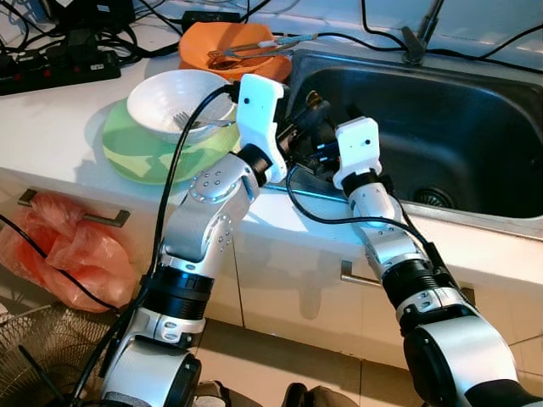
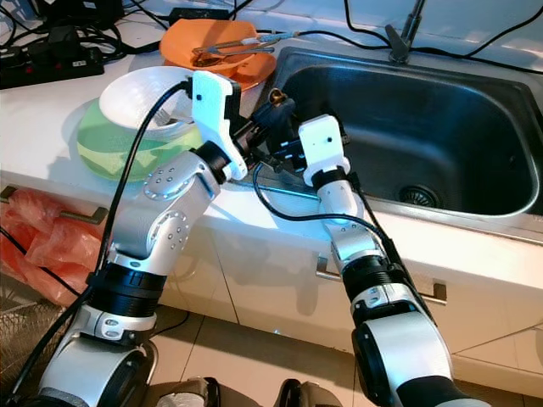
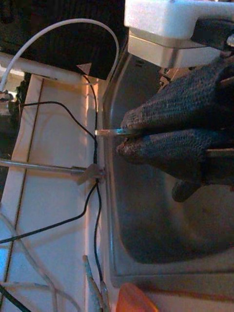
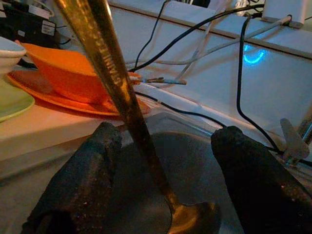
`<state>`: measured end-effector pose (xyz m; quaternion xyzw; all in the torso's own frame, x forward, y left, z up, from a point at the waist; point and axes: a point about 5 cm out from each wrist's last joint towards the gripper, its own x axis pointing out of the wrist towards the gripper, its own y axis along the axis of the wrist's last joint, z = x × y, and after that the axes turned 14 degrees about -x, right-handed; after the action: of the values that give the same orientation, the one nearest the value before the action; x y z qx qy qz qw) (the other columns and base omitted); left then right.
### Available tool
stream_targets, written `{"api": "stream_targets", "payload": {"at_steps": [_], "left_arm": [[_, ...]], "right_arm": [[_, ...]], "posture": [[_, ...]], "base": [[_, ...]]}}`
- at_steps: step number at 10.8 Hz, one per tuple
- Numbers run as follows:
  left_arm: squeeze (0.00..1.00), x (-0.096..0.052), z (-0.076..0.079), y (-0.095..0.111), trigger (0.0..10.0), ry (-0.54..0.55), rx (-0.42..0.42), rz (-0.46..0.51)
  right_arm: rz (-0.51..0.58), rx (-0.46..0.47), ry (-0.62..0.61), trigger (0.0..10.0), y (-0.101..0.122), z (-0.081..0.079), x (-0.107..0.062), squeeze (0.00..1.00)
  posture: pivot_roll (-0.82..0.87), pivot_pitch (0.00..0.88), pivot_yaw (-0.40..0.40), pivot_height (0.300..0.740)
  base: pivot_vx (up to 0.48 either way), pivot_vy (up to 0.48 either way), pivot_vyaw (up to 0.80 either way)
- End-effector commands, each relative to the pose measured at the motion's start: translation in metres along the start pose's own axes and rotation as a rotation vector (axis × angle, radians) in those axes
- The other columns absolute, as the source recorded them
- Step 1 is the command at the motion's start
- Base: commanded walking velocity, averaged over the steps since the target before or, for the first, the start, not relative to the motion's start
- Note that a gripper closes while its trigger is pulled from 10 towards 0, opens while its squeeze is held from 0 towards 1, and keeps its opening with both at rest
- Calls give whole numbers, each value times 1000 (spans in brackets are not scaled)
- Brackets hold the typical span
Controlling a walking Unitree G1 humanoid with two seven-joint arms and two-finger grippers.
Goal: Kitchen organization
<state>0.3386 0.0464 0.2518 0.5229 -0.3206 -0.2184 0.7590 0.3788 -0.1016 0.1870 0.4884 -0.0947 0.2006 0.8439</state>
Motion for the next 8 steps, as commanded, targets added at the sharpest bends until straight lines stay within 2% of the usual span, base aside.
{"api": "stream_targets", "payload": {"at_steps": [1, 2, 8], "left_arm": [[0, 0, -1, -1, 10000, 2, 9, -7], [0, 0, -4, 3, 10000, 15, 14, 10], [0, 0, -6, 5, 10000, 29, 26, 22]], "right_arm": [[14, 9, 13, 3333, 2, -3, -2, 0], [13, 10, 15, 0, 1, -3, -2, 0], [18, 18, 22, 0, 2, -4, -2, 0]], "posture": [[87, 139, -5, 740], [88, 140, -5, 740], [88, 142, -8, 740]], "base": [[0, 0, 0], [0, 0, 0], [0, 0, 0]]}}
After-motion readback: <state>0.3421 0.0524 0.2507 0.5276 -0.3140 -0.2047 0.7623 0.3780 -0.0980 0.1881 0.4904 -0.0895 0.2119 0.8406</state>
